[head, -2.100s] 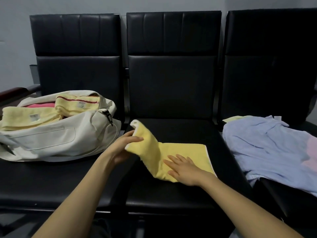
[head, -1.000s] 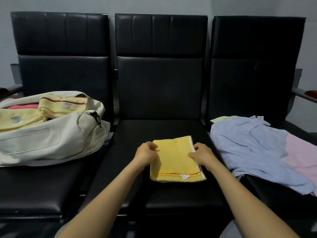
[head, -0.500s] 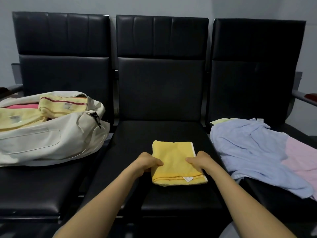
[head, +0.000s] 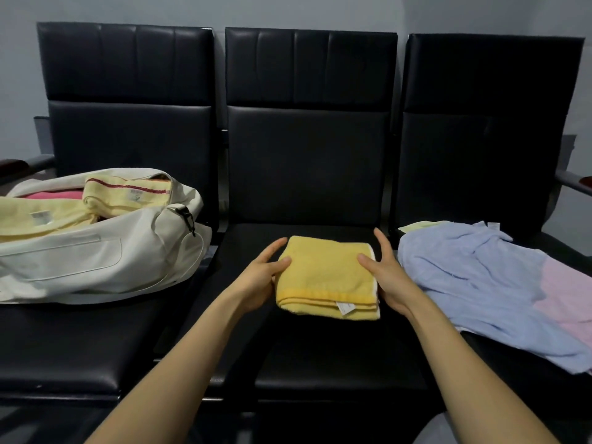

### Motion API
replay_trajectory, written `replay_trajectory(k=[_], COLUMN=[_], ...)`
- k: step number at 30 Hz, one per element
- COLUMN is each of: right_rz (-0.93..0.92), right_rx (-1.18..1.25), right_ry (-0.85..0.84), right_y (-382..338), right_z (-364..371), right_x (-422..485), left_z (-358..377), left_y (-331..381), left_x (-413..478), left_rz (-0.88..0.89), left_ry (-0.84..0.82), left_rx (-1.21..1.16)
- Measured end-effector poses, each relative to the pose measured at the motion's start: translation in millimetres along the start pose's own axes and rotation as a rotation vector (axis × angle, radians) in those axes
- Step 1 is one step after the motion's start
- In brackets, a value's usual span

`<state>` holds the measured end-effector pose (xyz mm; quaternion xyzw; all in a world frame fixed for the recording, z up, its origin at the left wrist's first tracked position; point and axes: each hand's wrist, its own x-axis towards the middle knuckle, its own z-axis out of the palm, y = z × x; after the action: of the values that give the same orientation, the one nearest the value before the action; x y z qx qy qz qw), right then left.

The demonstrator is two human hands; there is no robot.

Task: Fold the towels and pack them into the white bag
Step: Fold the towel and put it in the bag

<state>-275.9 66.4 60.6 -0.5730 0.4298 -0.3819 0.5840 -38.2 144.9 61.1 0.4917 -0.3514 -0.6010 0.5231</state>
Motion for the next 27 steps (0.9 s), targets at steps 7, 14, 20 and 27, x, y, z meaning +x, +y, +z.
replay_trajectory(k=[7,14,20,27], right_rz=[0.008,-0.207,-0.325,-0.144], right_rx=[-0.230,-0.701,-0.781,-0.361], right_ry=[-0.288,-0.012,0.100,-0.064], right_y=[-7,1,3,0], right_z=[-6,15,17,9], right_x=[-14,-17,-13,-6], left_z=[-7,6,-6,-17], left_y=[3,-11,-11,3], left_x=[-15,-20,-24,-27], left_rz=[0.093,0.391,0.603,0.433], left_ry=[-0.067,0.224,0.354,0.140], left_rx=[0.371,0.859,1.210,0.696])
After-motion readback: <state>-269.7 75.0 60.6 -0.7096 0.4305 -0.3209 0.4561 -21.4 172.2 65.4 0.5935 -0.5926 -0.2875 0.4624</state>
